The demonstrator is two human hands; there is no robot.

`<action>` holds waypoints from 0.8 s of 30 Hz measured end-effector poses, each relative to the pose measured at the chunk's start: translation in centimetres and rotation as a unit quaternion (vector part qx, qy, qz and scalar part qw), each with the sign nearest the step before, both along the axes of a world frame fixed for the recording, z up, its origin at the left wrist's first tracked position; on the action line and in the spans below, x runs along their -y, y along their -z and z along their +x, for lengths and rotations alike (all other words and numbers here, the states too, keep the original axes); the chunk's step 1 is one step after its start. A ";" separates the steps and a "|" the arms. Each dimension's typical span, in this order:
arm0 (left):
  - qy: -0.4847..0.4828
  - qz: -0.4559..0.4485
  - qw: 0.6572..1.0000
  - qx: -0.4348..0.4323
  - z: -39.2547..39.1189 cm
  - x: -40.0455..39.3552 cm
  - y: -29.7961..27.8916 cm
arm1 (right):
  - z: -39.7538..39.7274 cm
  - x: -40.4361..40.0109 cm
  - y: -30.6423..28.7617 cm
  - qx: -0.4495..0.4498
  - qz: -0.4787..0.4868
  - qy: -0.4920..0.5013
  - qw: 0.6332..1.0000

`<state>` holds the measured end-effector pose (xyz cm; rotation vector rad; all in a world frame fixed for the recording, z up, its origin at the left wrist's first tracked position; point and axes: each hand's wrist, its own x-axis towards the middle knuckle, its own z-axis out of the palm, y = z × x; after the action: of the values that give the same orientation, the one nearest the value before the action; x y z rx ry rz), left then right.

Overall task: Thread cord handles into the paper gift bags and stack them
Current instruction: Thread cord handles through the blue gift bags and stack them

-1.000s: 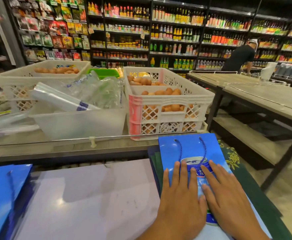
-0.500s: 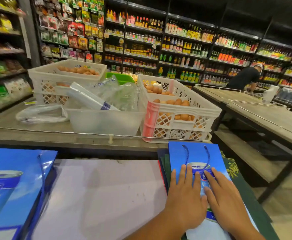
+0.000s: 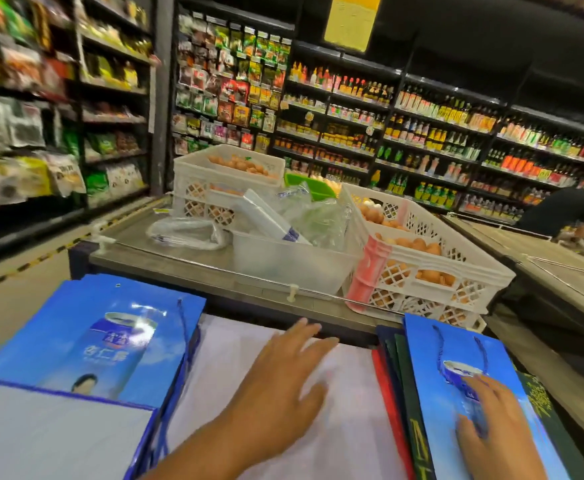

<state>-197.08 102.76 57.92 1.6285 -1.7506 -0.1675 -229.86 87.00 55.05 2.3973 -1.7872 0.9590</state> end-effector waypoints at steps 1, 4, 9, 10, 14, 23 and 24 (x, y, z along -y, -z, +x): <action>-0.041 -0.019 0.999 -0.006 2.8 -1.5 0.4 | 1.8 -1.1 -0.5 0.006 -0.005 -0.021 1.000; -0.174 -0.051 0.983 -0.022 9.4 -6.3 1.5 | 7.9 -4.5 -1.7 0.040 -0.026 -0.113 0.992; -0.309 0.028 0.951 0.010 15.3 -13.8 3.7 | 18.4 -10.3 -0.6 0.033 0.016 -0.275 0.961; -0.316 0.069 0.945 0.040 16.0 -14.6 4.8 | 20.3 -11.1 0.0 0.014 0.024 -0.307 0.951; -0.308 0.162 0.928 0.133 16.8 -15.2 9.1 | 26.0 -12.9 2.2 -0.074 0.105 -0.386 0.913; -0.193 0.178 0.951 0.162 14.4 -15.3 7.9 | 29.0 -11.9 6.6 -0.058 0.147 -0.401 0.902; -0.177 0.198 0.950 0.166 13.9 -15.1 8.0 | 28.8 -11.8 6.6 -0.049 0.160 -0.401 0.901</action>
<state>-183.15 117.90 49.93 2.3519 -1.7004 -0.0774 -201.03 98.82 48.40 3.4103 -0.9339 0.5370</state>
